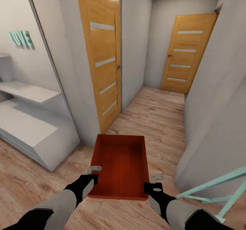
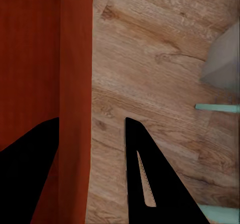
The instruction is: Move the two storage containers from the living room to the garage. In the garage, place one container on the floor and stack the other container on top of it (either order is fine).
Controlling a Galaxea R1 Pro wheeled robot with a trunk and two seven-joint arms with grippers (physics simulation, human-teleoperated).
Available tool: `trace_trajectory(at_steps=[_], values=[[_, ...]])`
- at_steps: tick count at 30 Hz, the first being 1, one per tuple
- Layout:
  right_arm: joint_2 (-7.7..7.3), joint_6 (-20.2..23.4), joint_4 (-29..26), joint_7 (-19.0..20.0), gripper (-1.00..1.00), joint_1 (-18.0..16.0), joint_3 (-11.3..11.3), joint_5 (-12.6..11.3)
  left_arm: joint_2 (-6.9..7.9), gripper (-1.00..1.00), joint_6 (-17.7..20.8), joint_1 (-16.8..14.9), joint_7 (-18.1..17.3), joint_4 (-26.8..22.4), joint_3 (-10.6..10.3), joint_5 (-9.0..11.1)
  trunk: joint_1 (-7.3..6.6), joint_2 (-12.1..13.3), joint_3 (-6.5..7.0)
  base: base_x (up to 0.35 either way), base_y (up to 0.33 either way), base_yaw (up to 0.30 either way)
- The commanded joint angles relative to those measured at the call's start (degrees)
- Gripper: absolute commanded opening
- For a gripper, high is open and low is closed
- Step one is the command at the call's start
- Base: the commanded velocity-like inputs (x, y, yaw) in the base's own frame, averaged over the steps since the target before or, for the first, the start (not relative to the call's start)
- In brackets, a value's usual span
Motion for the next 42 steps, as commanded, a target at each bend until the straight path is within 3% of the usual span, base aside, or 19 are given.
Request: trace_trajectory(at_steps=[1, 14, 42], values=[[0.04, -0.53, -0.7, -0.19, -1.0, -0.09, -0.19, 0.08, -0.01, -1.0, 0.41, 0.03, 0.34, 0.08, -0.15, 0.43, 0.06, -0.11, -0.11, 0.323, 0.0, -0.286], [0.0, -0.52, -0.7, -0.19, -1.0, -0.09, -0.19, 0.08, -0.01, -1.0, 0.41, 0.03, 0.34, 0.08, -0.17, 0.43, 0.06, -0.11, -0.11, 0.323, 0.0, -0.256], [0.0, -0.47, -0.7, -0.19, -1.0, -0.09, -0.19, 0.08, -0.01, -1.0, 0.43, 0.03, 0.34, 0.08, -0.17, 0.43, 0.06, -0.11, -0.11, 0.323, 0.0, -0.004]])
